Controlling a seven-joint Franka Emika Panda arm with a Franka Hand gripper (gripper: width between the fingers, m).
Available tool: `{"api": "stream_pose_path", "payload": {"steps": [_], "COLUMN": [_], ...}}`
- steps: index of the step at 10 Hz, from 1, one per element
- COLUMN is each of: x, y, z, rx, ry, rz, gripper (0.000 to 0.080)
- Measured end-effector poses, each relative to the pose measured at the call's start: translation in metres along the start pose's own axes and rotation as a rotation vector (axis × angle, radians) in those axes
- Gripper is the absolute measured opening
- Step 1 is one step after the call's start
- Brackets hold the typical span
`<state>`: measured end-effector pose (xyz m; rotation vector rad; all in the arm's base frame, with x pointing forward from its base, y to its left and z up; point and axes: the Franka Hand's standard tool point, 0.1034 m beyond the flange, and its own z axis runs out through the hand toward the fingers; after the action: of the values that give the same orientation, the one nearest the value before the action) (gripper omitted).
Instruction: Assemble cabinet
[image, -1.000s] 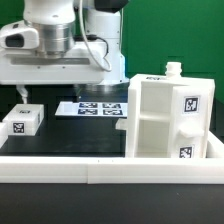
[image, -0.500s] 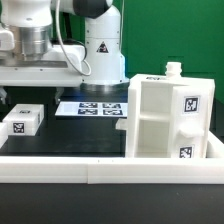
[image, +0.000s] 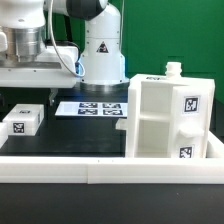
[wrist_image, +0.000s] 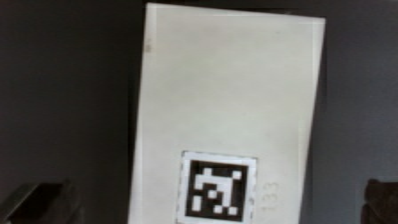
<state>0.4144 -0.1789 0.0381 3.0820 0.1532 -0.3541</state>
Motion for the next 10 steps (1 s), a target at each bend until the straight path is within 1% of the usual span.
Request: {"api": "stream_pose_path", "payload": {"steps": [2,7,9,10], "x": [0.000,-0.002,0.000,0.001], "y": [-0.002,0.001,-0.003,-0.004], "z": [0.003,0.025,0.024,0.024], "rx": [0.000,-0.015,-0.017,-0.018], "ry": [-0.006,-0.014,-0.016,-0.015], "rz": [-0.005,-0.025,-0.028,-0.036], "gripper": [0.0797,0.0797,0.0797,0.0671]}}
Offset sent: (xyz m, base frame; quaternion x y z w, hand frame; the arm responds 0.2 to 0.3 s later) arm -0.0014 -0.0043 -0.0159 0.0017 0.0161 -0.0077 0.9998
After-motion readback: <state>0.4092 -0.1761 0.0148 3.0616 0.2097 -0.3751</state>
